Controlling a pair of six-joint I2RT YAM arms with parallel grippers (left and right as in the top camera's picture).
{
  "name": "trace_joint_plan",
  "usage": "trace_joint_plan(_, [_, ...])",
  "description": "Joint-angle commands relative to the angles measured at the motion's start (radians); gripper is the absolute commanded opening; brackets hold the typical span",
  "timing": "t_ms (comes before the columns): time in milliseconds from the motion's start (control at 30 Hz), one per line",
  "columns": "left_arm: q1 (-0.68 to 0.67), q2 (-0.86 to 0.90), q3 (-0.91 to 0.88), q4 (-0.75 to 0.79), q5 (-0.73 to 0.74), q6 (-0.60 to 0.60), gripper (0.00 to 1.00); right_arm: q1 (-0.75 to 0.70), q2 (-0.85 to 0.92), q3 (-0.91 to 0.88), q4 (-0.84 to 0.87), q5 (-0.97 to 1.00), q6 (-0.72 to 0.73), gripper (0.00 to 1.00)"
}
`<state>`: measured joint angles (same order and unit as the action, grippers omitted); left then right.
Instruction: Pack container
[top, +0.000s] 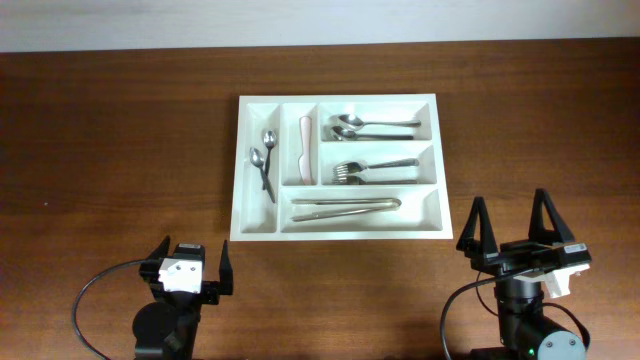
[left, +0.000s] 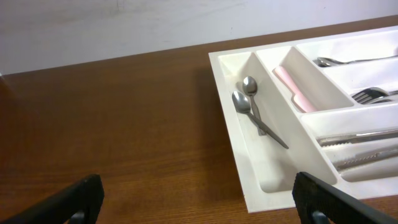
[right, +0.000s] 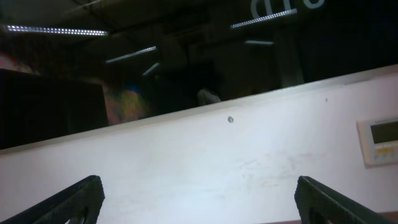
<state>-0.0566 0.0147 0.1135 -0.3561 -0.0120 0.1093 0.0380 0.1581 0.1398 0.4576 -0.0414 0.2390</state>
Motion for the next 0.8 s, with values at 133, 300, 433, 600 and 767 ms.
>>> trace_joint_plan(133, [0.005,-0.01,-0.005,-0.001,-0.01,0.013,0.99,0.01,-0.116,-0.085,0.01,0.027,0.002,0.99])
trace_joint_plan(300, [0.005,-0.01,-0.005,-0.001,-0.01,0.013,0.99,0.01,-0.155,-0.134,0.021,0.027,0.003,0.99])
trace_joint_plan(433, [0.005,-0.01,-0.005,-0.001,-0.01,0.013,0.99,0.01,-0.155,-0.134,-0.056,0.027,0.002,0.99])
trace_joint_plan(600, [0.005,-0.01,-0.005,-0.001,-0.01,0.013,0.99,0.009,-0.155,-0.134,-0.212,0.027,0.002,0.99])
trace_joint_plan(767, [0.005,-0.01,-0.005,-0.001,-0.01,0.013,0.99,0.008,-0.155,-0.134,-0.389,0.027,0.003,0.99])
